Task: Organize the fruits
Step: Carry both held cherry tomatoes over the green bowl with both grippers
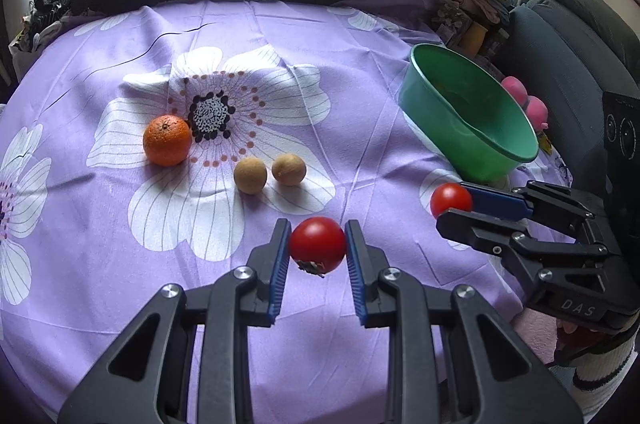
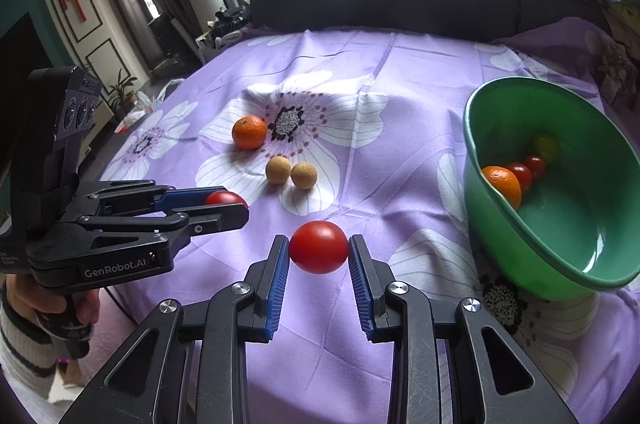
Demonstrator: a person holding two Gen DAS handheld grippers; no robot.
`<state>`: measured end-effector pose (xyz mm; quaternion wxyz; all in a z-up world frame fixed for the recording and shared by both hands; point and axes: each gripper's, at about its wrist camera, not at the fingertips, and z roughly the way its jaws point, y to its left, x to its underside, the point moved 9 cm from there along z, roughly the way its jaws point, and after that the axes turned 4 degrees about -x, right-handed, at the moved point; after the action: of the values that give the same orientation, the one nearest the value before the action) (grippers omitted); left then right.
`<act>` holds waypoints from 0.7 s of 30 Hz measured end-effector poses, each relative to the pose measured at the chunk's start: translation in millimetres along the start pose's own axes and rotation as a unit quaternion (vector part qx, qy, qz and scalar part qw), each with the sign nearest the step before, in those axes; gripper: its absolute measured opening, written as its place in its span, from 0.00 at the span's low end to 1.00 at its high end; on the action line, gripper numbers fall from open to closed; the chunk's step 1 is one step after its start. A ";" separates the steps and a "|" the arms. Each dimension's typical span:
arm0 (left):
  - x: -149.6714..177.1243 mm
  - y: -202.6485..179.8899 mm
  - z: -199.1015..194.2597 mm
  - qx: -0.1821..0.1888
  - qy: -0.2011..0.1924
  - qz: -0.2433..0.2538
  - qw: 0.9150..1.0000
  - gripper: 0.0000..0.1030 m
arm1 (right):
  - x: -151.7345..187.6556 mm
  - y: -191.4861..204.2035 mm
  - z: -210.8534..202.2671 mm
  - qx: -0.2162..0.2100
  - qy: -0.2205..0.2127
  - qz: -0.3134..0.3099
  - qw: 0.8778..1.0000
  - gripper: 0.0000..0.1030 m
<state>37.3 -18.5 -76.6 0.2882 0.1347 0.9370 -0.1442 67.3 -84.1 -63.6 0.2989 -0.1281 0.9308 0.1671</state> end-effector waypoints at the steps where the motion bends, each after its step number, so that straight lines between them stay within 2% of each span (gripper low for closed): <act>1: -0.9 -2.9 -0.7 0.001 -0.001 0.003 1.000 0.26 | -0.5 -2.3 -3.3 0.001 -0.004 0.002 1.000 0.31; 21: -52.6 -91.9 5.4 0.050 -0.035 0.085 0.995 0.26 | -16.4 -60.7 -64.2 0.055 -0.082 0.041 0.994 0.31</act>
<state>51.1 -114.0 -32.7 0.3244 0.2231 0.9033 -0.1706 67.8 -162.0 -18.9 0.3733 -0.0586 0.9156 0.1373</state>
